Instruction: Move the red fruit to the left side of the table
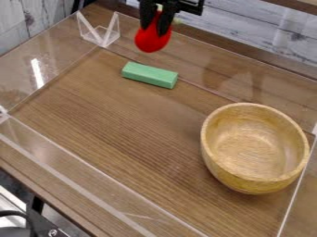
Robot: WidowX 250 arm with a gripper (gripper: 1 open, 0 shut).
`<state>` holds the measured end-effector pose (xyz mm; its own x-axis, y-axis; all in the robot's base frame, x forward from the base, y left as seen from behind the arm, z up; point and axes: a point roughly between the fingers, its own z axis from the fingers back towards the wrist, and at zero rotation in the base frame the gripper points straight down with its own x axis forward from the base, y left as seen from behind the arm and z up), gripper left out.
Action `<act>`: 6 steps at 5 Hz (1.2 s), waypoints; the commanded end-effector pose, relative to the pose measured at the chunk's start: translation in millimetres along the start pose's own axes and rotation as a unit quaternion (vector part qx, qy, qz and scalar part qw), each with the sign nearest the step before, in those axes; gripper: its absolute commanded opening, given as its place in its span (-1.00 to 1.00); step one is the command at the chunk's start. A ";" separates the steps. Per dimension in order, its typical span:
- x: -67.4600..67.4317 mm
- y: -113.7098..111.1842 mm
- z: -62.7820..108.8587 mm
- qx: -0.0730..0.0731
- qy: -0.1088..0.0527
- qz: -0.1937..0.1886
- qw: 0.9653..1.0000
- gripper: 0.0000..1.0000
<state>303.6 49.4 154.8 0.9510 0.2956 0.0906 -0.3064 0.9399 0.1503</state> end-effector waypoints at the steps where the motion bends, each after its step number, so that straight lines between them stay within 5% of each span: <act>1: 5.8 11.7 11.1 0.000 -0.022 0.013 1.000 -1.00; 5: 16.6 51.7 -7.0 0.011 -0.019 -0.023 0.999 -1.00; 6: 21.1 78.7 -23.9 0.024 -0.014 -0.018 0.999 -1.00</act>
<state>298.2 133.4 133.3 0.9605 0.2678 0.0755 -0.2776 0.9409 0.1942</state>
